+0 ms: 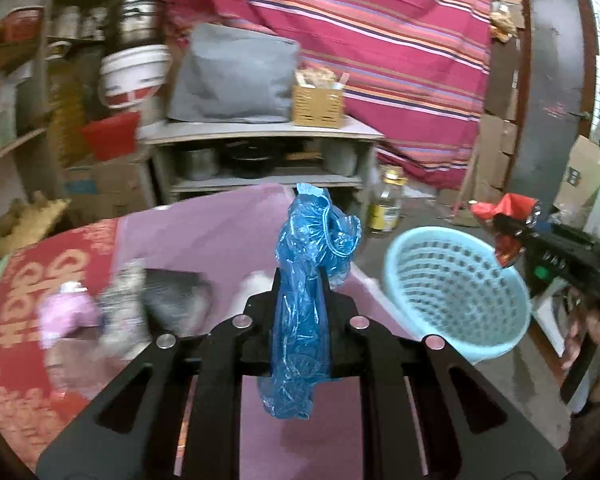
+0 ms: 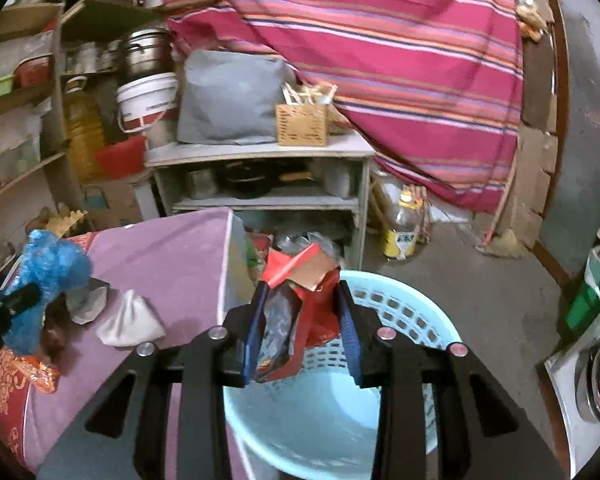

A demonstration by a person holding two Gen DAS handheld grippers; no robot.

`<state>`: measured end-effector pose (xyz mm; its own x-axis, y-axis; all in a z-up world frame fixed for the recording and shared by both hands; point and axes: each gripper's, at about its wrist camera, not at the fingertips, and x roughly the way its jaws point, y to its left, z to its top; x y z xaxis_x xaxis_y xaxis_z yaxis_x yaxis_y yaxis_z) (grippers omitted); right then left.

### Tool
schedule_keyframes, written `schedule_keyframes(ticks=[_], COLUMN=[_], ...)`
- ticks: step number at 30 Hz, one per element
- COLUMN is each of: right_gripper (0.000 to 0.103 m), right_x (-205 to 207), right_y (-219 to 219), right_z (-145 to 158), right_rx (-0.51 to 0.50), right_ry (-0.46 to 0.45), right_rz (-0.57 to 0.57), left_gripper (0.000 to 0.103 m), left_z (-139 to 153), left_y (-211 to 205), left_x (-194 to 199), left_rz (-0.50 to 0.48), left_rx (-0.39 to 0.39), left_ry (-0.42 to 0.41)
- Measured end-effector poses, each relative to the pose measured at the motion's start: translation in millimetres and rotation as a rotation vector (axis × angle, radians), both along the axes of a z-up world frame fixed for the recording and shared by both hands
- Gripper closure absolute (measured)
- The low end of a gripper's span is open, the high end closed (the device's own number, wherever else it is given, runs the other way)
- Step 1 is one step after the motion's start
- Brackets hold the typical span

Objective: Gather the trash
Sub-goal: 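Carry both items over the light blue basket and open both tools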

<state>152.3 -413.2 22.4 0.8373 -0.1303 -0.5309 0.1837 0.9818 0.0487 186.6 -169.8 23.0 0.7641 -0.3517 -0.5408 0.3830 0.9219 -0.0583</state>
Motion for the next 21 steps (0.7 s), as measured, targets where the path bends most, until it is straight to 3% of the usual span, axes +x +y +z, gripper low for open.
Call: schedule_keyframes(ticks=[3,7,16,19,21], right_gripper=[0.069,0.069,0.069,0.069,0.069], right_x=[-0.5,-6.0,-8.6,-10.8,-11.7], right_y=[-10.9,-31.5,-66.5,-78.8,-80.9], right_z=[-4.4,-6.3,-18.2,-21.1,-22.7], right_rx=[-0.027,0.009,0.045,0.08,0.079], right_ry=[0.013,0.005,0.02,0.015,0.016], right_rz=[-0.027,-0.051,-0.107,-0.131,-0.138], left_gripper=[0.09,0.09,0.089,0.081,0.061], left_z=[-7.4,-21.0,-39.1,-38.5,-38.0], left_y=[-37.7,-82.2,-149.4,-159.5,-164.6], left_x=[6.3,18.3,36.4,37.4,37.9], left_rz=[-0.047,-0.097,-0.168,-0.186,-0.188], left_rx=[-0.009,-0.007,0.017,0.019,0.03], left_ry=[0.017,0.057,0.098,0.097,0.088])
